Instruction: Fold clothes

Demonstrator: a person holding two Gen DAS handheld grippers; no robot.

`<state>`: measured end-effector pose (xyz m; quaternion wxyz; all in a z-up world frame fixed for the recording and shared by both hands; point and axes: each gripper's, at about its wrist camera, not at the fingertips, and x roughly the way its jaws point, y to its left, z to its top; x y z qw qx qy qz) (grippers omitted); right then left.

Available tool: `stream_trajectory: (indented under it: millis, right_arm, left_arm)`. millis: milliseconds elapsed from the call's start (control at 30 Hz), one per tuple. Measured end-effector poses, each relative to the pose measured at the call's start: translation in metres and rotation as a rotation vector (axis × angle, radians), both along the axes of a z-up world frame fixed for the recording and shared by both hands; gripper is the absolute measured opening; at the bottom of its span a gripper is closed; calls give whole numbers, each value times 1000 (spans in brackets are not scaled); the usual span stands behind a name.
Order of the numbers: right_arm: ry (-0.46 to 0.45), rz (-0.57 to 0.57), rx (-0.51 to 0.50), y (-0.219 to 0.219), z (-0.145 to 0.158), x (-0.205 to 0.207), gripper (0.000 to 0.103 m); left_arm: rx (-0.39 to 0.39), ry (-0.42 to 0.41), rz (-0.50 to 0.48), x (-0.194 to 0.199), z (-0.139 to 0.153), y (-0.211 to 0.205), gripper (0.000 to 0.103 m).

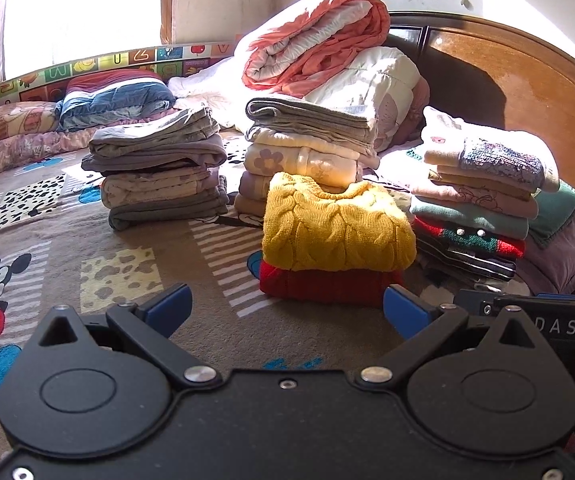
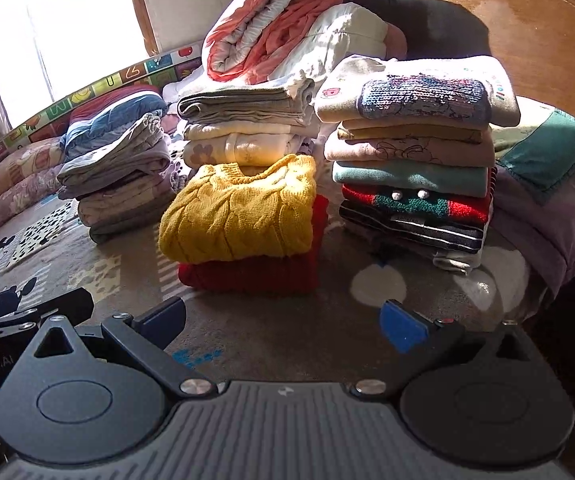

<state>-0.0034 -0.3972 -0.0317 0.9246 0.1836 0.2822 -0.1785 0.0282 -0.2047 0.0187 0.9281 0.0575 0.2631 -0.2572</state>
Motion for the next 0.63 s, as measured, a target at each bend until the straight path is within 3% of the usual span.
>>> stream_trajectory:
  millis: [400, 633]
  right_arm:
    - [2, -6, -16, 1, 1, 0, 103]
    - [0, -3, -21, 3, 1, 0, 103]
  left_arm:
    - [-17, 30, -13, 3, -4, 3, 103]
    - [-21, 2, -31, -2, -3, 4, 103]
